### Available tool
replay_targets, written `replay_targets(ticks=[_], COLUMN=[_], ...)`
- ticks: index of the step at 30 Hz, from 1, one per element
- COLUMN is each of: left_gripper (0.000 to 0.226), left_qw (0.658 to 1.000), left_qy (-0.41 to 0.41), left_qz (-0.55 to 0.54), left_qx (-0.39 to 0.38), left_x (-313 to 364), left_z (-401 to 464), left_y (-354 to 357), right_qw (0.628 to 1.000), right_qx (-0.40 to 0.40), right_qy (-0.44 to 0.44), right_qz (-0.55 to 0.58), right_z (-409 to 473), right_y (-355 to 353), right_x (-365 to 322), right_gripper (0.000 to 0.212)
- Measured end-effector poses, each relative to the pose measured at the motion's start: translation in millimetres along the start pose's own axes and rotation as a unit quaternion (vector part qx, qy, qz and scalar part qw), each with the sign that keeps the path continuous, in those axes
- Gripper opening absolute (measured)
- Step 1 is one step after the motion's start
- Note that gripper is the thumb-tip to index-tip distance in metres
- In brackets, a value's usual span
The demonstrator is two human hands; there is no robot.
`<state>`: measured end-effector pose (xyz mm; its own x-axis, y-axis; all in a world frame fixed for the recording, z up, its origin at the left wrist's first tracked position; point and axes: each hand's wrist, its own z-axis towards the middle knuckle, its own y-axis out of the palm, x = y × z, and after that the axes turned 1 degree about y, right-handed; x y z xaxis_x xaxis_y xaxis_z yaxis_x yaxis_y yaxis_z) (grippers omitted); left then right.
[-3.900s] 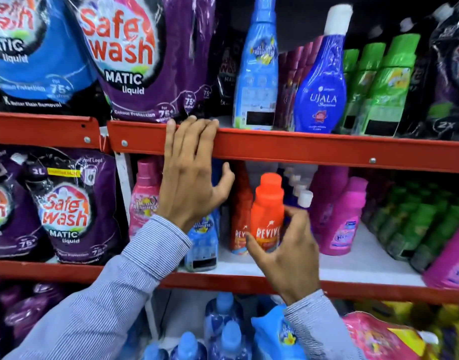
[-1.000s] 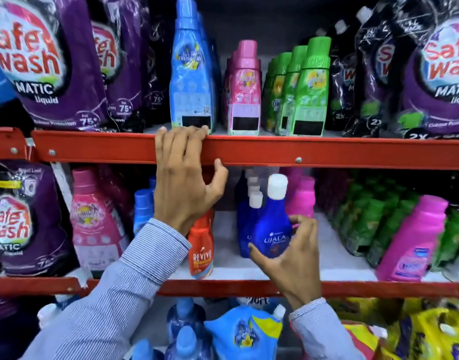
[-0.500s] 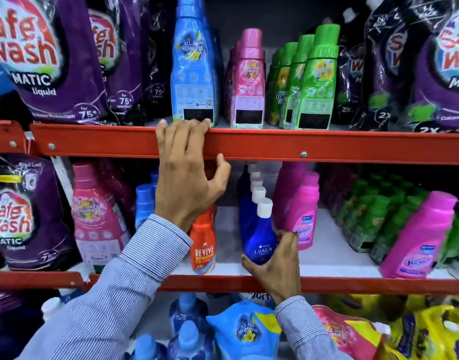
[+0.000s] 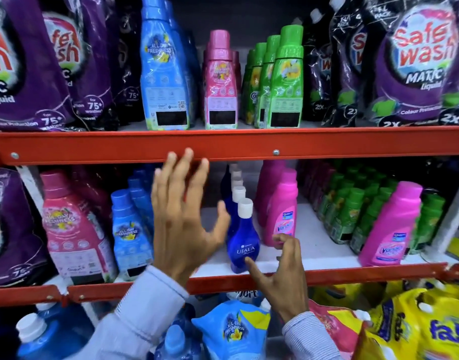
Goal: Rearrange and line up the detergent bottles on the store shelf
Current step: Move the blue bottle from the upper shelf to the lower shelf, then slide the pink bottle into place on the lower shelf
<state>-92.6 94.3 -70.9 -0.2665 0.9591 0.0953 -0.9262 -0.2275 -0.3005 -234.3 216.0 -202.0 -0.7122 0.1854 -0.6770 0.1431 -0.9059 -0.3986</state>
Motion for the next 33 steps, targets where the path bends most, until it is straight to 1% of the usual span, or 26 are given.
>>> replay_targets(ticks=[3, 6, 9, 11, 13, 17, 20, 21, 25, 33], left_gripper=[0.063, 0.062, 0.062, 0.066, 0.071, 0.075, 0.076, 0.075, 0.071, 0.069], left_qw=[0.996, 0.981, 0.960, 0.944, 0.933, 0.926, 0.927, 0.927, 0.920, 0.915], left_qy=[0.019, 0.017, 0.008, 0.001, 0.004, 0.003, -0.004, -0.008, -0.020, -0.050], left_qz=[-0.045, -0.087, -0.096, -0.087, -0.061, -0.023, -0.024, -0.023, 0.003, 0.000], left_qx=[-0.079, -0.174, -0.263, -0.317, -0.355, -0.378, -0.373, -0.374, -0.392, -0.399], left_x=[26.6, 50.3, 66.1, 74.2, 78.3, 83.8, 84.2, 84.6, 88.9, 81.4], left_z=[-57.5, -107.1, -138.0, -151.7, -162.2, -173.8, -178.4, -178.9, -178.8, -179.8], left_y=[24.5, 54.3, 78.5, 91.0, 100.4, 109.7, 112.6, 112.6, 110.5, 100.5], right_qw=[0.998, 0.991, 0.978, 0.967, 0.957, 0.941, 0.941, 0.943, 0.951, 0.948], right_qx=[0.060, 0.130, 0.195, 0.225, 0.248, 0.273, 0.243, 0.228, 0.196, 0.206], right_qy=[-0.006, 0.022, 0.068, 0.108, 0.143, 0.189, 0.226, 0.233, 0.225, 0.221], right_qz=[-0.010, -0.015, -0.029, -0.043, -0.058, -0.066, -0.072, -0.071, -0.080, -0.097], right_z=[-4.5, -3.7, 0.9, 5.5, 12.1, 28.2, 38.9, 41.9, 48.2, 54.5], right_y=[-25.8, -51.7, -73.2, -86.7, -98.6, -123.3, -139.5, -143.7, -152.8, -157.2], right_x=[14.8, 36.2, 58.4, 75.6, 92.9, 123.6, 141.6, 146.8, 159.0, 153.8], right_gripper=[0.047, 0.042, 0.048, 0.058, 0.072, 0.093, 0.103, 0.103, 0.091, 0.085])
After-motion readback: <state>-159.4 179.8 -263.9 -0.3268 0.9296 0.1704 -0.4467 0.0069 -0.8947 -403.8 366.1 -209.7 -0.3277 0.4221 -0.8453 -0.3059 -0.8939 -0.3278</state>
